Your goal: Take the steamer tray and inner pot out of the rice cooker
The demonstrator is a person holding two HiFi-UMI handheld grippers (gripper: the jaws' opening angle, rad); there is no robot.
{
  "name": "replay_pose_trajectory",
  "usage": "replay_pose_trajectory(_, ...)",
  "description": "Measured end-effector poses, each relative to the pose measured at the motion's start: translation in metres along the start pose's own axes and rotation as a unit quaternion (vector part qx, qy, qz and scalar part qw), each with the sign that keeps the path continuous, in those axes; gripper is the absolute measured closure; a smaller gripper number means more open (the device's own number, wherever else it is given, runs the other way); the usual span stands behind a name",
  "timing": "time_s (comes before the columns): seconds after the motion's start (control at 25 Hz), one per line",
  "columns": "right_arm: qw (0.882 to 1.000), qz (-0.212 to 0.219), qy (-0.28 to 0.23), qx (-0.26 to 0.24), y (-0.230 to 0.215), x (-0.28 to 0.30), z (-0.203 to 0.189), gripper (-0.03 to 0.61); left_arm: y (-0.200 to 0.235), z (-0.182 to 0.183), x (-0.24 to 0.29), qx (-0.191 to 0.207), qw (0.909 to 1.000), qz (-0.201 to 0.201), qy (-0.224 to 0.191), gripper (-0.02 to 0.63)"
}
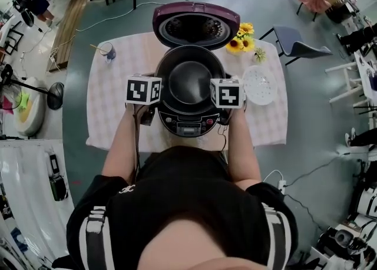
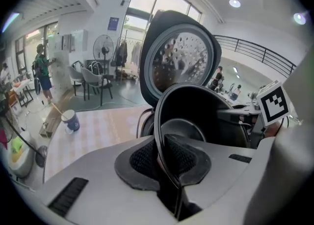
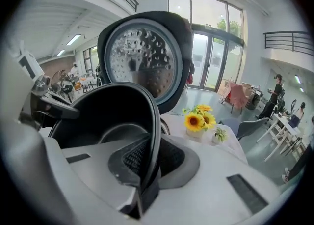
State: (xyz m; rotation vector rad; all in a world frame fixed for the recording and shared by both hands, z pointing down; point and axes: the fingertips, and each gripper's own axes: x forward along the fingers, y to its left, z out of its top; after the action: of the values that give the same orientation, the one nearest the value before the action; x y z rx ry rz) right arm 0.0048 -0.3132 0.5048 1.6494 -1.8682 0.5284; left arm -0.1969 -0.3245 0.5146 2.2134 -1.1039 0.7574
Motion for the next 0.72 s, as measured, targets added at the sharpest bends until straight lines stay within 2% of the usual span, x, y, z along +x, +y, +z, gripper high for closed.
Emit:
replay_pose_trajectory(0.24, 0.998, -0.029, -0.057, 0.012, -0.011, -0.04, 0.016, 0.564, -0.022, 0.025, -0.026, 0.04, 0.9974, -0.008, -0.058, 0.572)
replay_pose_trajectory(0.44, 0.992, -0.067, -0.106, 0.025, -0.03, -0.085, 0.021, 0.563, -0.055, 0.046, -0.046, 0.081, 0.9901, -0.025, -0.112, 0.572)
replay_pose_trajectory(0.6, 0.986, -0.106, -0.123, 0.038, -0.059, -0.119, 0.009, 0.563, -0.096, 0.055, -0.045, 0.117, 0.9824, -0.048, -0.137, 0.572)
replay_pose_trajectory(0.72, 0.982, -0.131, -0.12, 0.056, -0.086, -0.14, -0.011, 0.565, -0.131, 0.057, -0.035, 0.128, 0.979, -0.079, -0.137, 0.572)
